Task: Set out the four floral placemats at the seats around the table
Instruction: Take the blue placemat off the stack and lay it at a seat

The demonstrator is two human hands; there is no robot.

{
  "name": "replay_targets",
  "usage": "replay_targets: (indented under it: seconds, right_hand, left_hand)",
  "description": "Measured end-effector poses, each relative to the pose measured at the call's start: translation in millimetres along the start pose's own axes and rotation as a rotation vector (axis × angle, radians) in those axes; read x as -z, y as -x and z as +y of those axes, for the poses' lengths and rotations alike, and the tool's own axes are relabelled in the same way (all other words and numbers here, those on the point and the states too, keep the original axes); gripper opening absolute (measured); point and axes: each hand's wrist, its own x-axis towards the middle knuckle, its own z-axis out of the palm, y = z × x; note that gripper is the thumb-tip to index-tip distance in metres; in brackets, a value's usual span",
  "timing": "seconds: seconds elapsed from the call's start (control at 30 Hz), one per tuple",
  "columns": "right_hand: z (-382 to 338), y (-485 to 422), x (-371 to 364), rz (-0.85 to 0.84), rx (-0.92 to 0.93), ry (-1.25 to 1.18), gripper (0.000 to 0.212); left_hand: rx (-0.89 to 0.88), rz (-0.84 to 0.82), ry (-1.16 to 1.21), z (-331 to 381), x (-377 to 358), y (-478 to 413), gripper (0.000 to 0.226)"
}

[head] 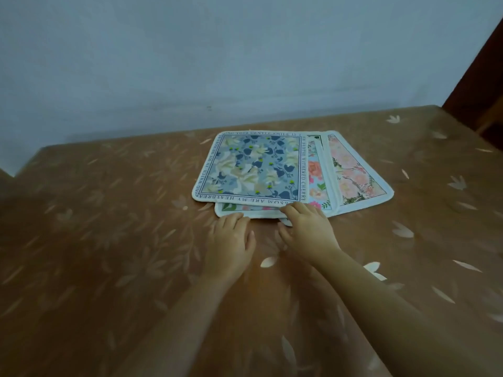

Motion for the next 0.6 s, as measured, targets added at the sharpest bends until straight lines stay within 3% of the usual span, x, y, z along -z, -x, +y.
replay_targets:
  seconds: [0.23,0.43,0.6]
  right_hand:
    - [16.7,-36.7,-35.6,0.095,0.106,-0.076,0.019]
    - [29.4,-53.0,-57.1,0.137,0.112,-0.137,0.018]
    - [35.2,-61.3,-68.2,0.145,0.176,-0.144,0.019]
  left_hand:
    - [-0.044,0.013,0.034,-32.8,-39.8,-34.8,0.026]
    - [0.091,0.031,0.123,-48.0,-69.2,-57.4,0.025]
    - [-0.004,0.056,0.097,-59.1,-79.0,-68.1,0.026]
